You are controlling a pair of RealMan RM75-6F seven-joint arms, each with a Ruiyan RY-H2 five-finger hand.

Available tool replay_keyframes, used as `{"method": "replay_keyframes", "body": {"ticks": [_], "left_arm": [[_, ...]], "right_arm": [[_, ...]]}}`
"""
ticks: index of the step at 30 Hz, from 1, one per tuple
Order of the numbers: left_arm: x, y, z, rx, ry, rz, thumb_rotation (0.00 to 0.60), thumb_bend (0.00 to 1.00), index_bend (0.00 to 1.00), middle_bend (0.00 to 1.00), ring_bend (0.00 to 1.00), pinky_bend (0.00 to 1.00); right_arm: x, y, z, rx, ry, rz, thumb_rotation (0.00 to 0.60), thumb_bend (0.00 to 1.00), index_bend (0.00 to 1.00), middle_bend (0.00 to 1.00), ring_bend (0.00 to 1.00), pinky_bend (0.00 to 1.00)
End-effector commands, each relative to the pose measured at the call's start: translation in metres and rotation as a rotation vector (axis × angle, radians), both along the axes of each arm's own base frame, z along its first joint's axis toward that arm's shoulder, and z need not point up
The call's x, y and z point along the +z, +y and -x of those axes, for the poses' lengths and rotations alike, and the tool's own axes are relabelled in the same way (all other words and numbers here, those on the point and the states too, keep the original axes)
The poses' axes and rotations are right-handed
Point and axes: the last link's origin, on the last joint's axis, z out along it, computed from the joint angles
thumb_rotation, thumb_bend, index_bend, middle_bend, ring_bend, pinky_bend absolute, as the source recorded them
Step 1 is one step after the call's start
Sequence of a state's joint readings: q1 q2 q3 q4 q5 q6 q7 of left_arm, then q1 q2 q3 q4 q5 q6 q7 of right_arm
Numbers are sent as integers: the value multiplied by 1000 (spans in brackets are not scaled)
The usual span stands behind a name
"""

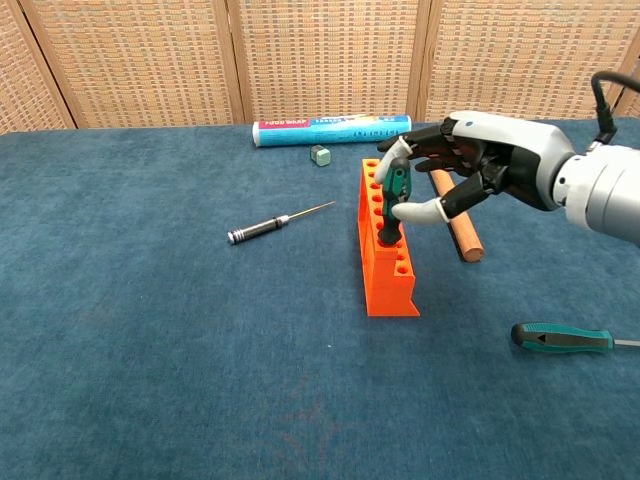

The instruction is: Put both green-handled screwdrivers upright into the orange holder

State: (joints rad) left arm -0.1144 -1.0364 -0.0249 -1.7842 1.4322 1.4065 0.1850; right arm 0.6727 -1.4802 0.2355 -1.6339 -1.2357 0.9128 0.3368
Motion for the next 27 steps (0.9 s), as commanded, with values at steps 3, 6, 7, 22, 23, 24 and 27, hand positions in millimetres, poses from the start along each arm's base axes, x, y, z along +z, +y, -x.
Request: {"method": "replay_keyframes", "body": {"ticks": [3, 6, 7, 22, 23, 24, 27], "left_arm": [[0, -1, 0, -1, 0, -1, 600, 0, 0, 0, 0, 0], [0, -1, 0, -1, -1, -2, 600, 0, 0, 0, 0, 0], [1, -1, 0, -1, -1, -2, 600, 0, 0, 0, 0, 0], [4, -2, 0, -8, -7, -5, 600, 0, 0, 0, 0, 0], [5, -2, 0, -9, -8, -5, 600, 0, 0, 0, 0, 0], [5, -3, 0, -12, -10, -4, 600, 0, 0, 0, 0, 0], [6, -5, -1, -19, -15, -6, 600, 0, 0, 0, 0, 0]], "right_arm": [[1, 0, 0, 4, 0, -2, 600, 227, 366, 74, 0, 0], [3, 1, 0, 4, -9, 2, 600, 226, 363, 75, 0, 0], [4, 2, -1, 5, -14, 4, 600, 225, 358, 75, 0, 0], [68, 14, 43, -13, 176, 184, 600, 187, 309, 11, 0, 0], [70, 16, 50, -26, 209, 183, 600, 188, 309, 3, 0, 0], [71, 21, 60, -45, 258, 177, 600, 188, 309, 0, 0, 0], [68, 31, 78, -71, 355, 157, 600, 187, 309, 0, 0, 0]]}}
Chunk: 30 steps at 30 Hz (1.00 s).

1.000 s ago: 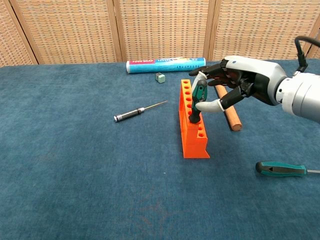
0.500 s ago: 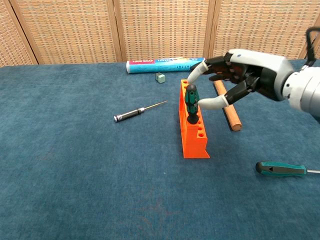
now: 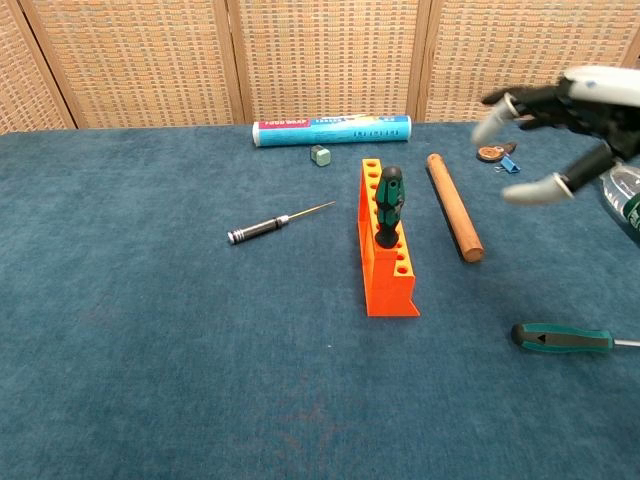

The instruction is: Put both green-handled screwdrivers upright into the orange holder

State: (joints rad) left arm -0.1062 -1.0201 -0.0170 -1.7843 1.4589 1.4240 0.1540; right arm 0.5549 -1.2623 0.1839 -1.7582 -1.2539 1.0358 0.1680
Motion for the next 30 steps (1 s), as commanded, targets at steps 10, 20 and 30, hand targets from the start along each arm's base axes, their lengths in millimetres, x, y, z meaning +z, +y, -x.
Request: {"method": "replay_keyframes", "body": {"ticks": [10, 20, 30], "left_arm": [[6, -7, -1, -24, -19, -2, 600, 0, 0, 0, 0, 0], [9, -6, 1, -17, -29, -4, 600, 0, 0, 0, 0, 0], [8, -5, 1, -15, -28, -6, 600, 0, 0, 0, 0, 0]], "right_arm": [[-59, 47, 49, -57, 391, -59, 600, 188, 309, 0, 0, 0], [-75, 46, 59, -92, 481, -56, 600, 191, 326, 0, 0, 0], [-73, 45, 71, -107, 489, -46, 600, 194, 404, 0, 0, 0]]}}
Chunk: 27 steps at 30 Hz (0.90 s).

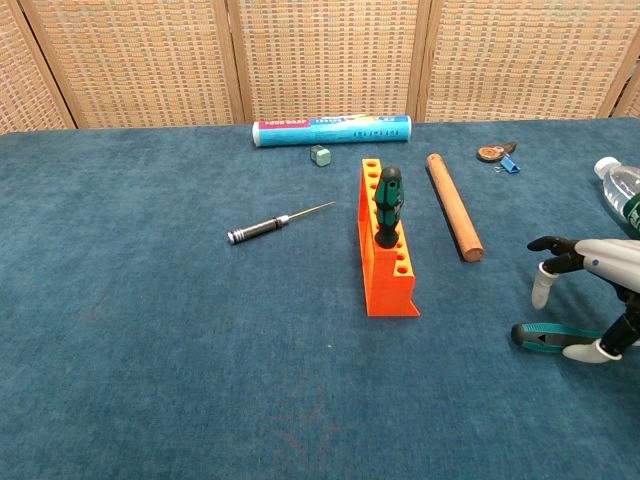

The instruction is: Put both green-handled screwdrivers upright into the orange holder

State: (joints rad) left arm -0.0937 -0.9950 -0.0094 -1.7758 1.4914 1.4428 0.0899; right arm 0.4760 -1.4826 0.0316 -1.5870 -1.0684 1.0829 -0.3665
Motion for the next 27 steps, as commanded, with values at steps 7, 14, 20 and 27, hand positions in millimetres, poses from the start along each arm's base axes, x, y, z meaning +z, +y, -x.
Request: {"method": "replay_keyframes", "body": {"ticks": [7, 14, 20, 27], "left_arm": [[-2, 0, 0, 1, 6, 1, 600, 0, 0, 0, 0, 0], [-2, 1, 0, 4, 8, 0, 600, 0, 0, 0, 0, 0], [-2, 1, 0, 8, 9, 0, 600, 0, 0, 0, 0, 0], [-3, 2, 0, 10, 11, 2, 600, 0, 0, 0, 0, 0]], "right_arm": [[-5, 0, 4, -8, -17, -17, 600, 203, 420, 0, 0, 0], [-9, -2, 5, -8, -22, -23, 600, 212, 473, 0, 0, 0], [-11, -3, 4, -8, -38, -19, 600, 296, 608, 0, 0, 0], [2, -2, -12, -2, -187, 5, 600, 318, 634, 31, 0, 0]]}}
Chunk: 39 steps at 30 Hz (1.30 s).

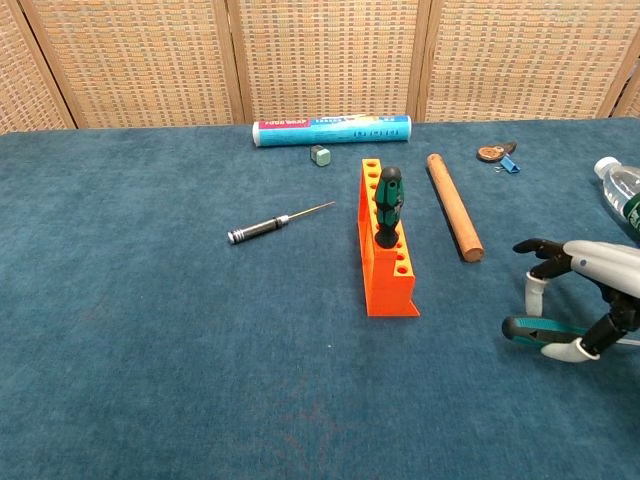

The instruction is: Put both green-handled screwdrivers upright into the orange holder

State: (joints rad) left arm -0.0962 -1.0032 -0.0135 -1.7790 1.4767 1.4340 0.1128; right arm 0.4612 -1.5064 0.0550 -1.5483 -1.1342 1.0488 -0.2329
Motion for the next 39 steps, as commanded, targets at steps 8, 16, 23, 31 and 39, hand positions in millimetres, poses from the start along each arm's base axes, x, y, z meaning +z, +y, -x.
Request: {"method": "replay_keyframes", "body": {"ticks": [8, 16, 23, 31, 39], "left_arm": [[-2, 2, 0, 5, 3, 11, 600, 0, 0, 0, 0, 0], [-5, 10, 2, 29, 1, 24, 600, 0, 0, 0, 0, 0], [-5, 13, 3, 41, 0, 25, 600, 0, 0, 0, 0, 0], [-3, 16, 6, 55, -2, 16, 600, 0, 0, 0, 0, 0], [-3, 19, 7, 64, 0, 16, 600, 0, 0, 0, 0, 0]], "right_arm": [[58, -9, -51, 41, -358, 72, 600, 333, 648, 69, 0, 0], [120, -46, -101, 94, -617, 138, 600, 334, 656, 90, 0, 0], [130, -71, -129, 110, -641, 116, 600, 334, 656, 101, 0, 0], [119, -96, -157, 71, -769, 74, 600, 334, 656, 115, 0, 0], [103, -105, -161, 1, -898, 12, 600, 334, 656, 127, 0, 0]]}}
